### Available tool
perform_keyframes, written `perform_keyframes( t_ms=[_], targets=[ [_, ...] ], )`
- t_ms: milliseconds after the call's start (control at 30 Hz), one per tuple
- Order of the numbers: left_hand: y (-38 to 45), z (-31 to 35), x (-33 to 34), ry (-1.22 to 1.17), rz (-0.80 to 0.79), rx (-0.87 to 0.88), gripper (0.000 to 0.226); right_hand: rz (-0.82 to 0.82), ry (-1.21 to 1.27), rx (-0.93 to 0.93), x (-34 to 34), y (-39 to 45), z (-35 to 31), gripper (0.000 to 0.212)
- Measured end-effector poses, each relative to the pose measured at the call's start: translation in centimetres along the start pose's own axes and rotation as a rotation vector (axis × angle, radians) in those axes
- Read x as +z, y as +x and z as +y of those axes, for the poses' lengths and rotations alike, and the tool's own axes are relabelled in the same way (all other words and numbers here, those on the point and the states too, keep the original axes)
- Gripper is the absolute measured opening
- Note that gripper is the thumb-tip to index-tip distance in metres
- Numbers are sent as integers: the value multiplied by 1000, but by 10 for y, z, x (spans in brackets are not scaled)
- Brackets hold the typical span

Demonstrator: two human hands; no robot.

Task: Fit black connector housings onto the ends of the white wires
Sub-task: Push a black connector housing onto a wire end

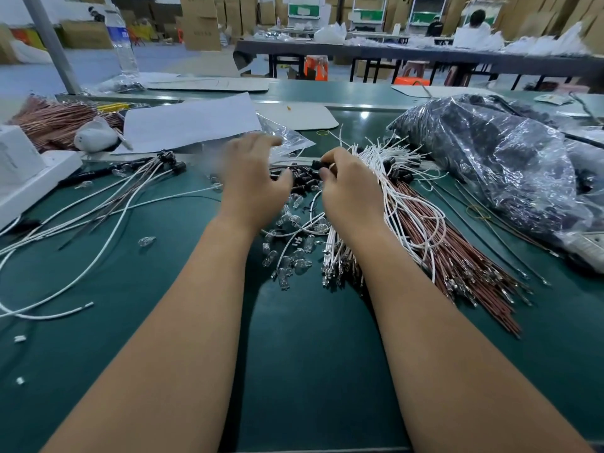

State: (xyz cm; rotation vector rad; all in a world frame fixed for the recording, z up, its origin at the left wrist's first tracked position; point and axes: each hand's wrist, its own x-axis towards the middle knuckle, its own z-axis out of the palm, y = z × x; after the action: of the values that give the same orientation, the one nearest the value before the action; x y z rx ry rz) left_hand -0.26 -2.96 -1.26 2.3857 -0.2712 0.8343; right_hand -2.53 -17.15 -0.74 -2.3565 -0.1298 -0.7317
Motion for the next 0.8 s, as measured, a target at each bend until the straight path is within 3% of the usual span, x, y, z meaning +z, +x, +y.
perform_keyframes(
  t_ms=[67,300,433,633,800],
  targets=[
    [-1,5,1,-106,-55,144,40,-32,63,-46,0,-2,-2,14],
    [-1,4,-2,-396,-75,51,22,-57,86,-65,0,-3,-2,13],
    [0,3,-3,-369,-108,-9,9,-71,38,-66,0,-4,-2,13],
    [0,-8,-5,-46,-47,-160,10,-77,-53,-76,2,-5,-2,11],
    [-4,3,-5,-244,-140,47,11,-87,20,-84,2,-5,-3,13]
  ],
)
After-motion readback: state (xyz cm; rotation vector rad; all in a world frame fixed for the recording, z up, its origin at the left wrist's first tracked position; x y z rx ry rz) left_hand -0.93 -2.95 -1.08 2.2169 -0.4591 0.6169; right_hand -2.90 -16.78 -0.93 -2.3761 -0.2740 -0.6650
